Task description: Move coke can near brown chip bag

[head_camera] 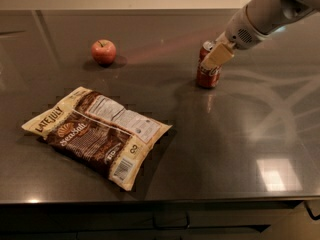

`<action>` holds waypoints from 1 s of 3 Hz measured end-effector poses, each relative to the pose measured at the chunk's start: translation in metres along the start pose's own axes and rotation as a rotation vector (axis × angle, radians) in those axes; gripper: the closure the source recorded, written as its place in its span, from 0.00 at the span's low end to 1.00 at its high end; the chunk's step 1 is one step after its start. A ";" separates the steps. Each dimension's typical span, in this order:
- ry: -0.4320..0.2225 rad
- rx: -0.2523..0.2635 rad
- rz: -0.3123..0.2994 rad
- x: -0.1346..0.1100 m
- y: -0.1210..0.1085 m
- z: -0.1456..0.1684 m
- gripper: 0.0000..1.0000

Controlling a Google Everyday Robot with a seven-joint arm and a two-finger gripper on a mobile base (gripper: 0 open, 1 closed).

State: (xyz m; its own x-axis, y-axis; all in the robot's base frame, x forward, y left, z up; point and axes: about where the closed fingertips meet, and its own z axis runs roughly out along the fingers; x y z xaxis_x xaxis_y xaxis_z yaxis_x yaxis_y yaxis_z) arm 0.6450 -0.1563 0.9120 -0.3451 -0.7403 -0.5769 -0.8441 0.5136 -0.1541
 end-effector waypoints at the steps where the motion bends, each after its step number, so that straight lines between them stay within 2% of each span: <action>1: -0.015 -0.050 -0.029 -0.012 0.020 -0.010 0.86; 2: -0.040 -0.136 -0.077 -0.027 0.055 -0.022 1.00; 3: -0.053 -0.236 -0.148 -0.038 0.097 -0.027 1.00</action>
Offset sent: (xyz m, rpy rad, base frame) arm -0.0883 0.0681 0.0452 0.0975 0.0861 0.2713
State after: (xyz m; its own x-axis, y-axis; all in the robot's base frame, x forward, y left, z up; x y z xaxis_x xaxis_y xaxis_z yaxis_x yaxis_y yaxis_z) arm 0.5651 -0.0903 0.9408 -0.1939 -0.7730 -0.6041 -0.9580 0.2817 -0.0529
